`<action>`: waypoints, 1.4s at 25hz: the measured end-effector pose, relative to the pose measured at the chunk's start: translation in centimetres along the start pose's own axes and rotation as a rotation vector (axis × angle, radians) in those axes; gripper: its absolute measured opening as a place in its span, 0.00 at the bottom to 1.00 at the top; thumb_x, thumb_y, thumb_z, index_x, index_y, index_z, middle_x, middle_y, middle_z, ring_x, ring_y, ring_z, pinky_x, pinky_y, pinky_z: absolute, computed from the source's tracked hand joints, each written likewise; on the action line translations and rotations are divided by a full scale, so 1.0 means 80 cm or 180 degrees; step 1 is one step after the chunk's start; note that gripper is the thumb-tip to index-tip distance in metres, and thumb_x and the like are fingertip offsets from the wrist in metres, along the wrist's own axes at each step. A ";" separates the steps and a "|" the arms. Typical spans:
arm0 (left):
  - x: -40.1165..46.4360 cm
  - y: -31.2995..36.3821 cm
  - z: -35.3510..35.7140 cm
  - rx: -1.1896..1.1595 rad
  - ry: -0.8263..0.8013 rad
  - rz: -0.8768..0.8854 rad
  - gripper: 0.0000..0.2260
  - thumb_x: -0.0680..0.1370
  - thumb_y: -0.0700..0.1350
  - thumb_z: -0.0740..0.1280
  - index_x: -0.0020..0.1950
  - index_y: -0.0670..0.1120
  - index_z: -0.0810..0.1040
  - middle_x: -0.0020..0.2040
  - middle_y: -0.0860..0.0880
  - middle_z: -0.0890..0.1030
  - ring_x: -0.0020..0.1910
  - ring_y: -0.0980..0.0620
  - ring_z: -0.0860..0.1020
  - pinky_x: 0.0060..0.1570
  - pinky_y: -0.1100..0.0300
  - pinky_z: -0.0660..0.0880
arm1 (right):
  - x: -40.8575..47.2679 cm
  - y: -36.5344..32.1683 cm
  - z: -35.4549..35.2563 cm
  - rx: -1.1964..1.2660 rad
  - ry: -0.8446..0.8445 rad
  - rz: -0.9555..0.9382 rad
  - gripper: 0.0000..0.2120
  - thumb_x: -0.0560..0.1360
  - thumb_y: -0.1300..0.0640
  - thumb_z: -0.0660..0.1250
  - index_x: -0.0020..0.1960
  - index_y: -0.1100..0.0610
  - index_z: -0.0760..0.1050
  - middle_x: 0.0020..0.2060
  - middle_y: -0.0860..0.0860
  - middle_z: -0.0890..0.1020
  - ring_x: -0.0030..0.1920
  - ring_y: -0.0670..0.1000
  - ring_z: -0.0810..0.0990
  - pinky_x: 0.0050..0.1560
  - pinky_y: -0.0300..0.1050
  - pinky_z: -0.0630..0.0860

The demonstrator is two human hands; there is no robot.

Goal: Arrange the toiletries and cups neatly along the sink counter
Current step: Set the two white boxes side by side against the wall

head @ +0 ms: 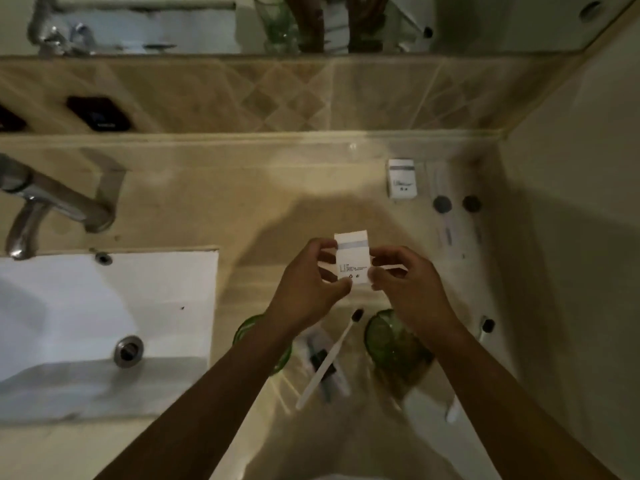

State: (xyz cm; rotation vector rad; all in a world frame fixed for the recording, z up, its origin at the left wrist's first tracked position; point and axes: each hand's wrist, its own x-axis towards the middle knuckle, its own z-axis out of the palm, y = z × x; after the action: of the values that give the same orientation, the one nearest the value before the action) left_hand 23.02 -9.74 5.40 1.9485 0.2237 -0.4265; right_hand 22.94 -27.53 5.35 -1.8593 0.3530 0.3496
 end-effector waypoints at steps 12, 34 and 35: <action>0.145 -0.014 0.060 0.2862 0.0237 0.1671 0.23 0.72 0.46 0.75 0.66 0.46 0.76 0.62 0.42 0.78 0.60 0.42 0.77 0.55 0.47 0.79 | 0.143 0.037 -0.040 -0.1208 0.0471 -0.0134 0.09 0.76 0.53 0.68 0.56 0.46 0.77 0.50 0.43 0.81 0.47 0.41 0.81 0.50 0.39 0.80; 0.255 -0.008 0.067 0.2561 0.0203 0.2134 0.17 0.77 0.44 0.72 0.66 0.44 0.81 0.72 0.41 0.75 0.75 0.43 0.67 0.69 0.48 0.60 | 0.244 0.051 -0.055 -0.2023 0.0560 -0.0867 0.18 0.76 0.59 0.68 0.66 0.51 0.76 0.73 0.49 0.67 0.69 0.52 0.71 0.69 0.47 0.70; 0.259 -0.007 0.066 0.2595 0.0206 0.2205 0.17 0.78 0.45 0.70 0.65 0.43 0.81 0.72 0.40 0.75 0.74 0.39 0.69 0.70 0.47 0.60 | 0.244 0.051 -0.055 -0.2013 0.0574 -0.0886 0.19 0.76 0.59 0.69 0.66 0.51 0.76 0.73 0.50 0.67 0.69 0.53 0.71 0.69 0.46 0.69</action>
State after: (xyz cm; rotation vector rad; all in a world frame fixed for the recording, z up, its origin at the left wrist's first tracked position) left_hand 40.83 -15.13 -5.18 2.6529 -0.6776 0.0335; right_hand 39.33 -34.29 -4.77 -2.5340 0.0992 0.1022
